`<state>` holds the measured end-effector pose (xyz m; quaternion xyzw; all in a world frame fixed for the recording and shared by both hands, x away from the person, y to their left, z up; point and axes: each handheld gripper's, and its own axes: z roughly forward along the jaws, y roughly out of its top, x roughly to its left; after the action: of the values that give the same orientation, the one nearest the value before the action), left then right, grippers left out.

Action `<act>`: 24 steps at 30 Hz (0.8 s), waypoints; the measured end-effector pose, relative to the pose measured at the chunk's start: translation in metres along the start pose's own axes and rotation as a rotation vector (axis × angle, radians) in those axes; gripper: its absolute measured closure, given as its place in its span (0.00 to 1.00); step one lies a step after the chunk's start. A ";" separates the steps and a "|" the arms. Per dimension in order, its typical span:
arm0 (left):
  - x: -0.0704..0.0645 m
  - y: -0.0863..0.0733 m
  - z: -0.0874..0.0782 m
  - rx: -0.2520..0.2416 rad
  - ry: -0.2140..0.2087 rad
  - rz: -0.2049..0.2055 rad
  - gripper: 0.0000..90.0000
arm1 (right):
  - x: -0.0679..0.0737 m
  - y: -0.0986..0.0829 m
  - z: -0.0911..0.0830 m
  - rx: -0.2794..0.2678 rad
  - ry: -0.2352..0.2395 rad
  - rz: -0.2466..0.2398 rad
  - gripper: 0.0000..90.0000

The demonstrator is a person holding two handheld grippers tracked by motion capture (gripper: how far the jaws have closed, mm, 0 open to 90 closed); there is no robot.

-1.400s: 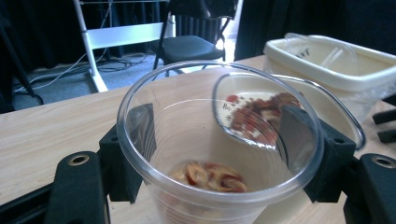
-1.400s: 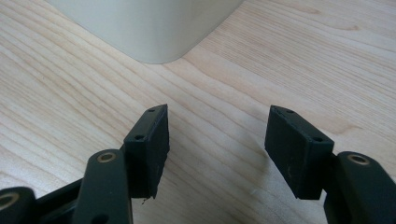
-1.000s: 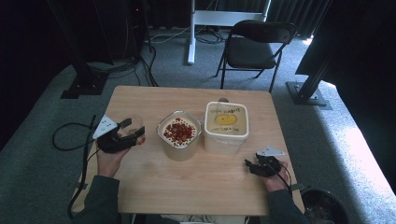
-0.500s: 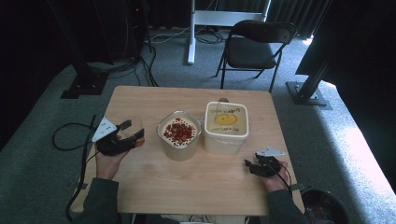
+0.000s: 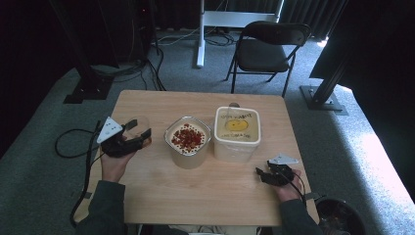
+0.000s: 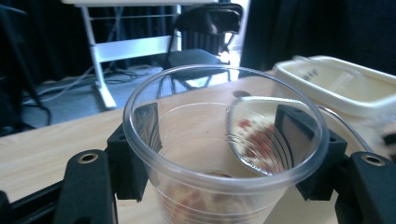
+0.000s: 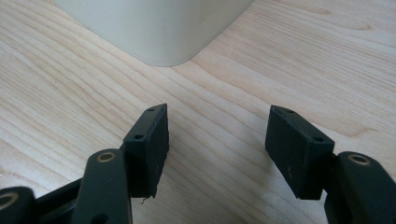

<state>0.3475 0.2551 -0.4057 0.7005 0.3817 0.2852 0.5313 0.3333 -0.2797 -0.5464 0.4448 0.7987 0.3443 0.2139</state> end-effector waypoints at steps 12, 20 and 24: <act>0.004 0.021 0.012 0.000 -0.006 0.040 0.38 | 0.000 -0.001 -0.001 -0.001 0.006 -0.002 0.43; -0.008 0.018 0.027 0.037 -0.012 0.088 0.38 | 0.000 -0.001 -0.001 -0.004 0.010 -0.001 0.43; -0.002 0.022 0.029 0.004 -0.008 0.041 0.38 | 0.000 -0.001 -0.001 -0.004 0.010 -0.001 0.44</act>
<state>0.3746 0.2348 -0.3922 0.7105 0.3656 0.2925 0.5253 0.3319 -0.2803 -0.5469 0.4422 0.7992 0.3483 0.2108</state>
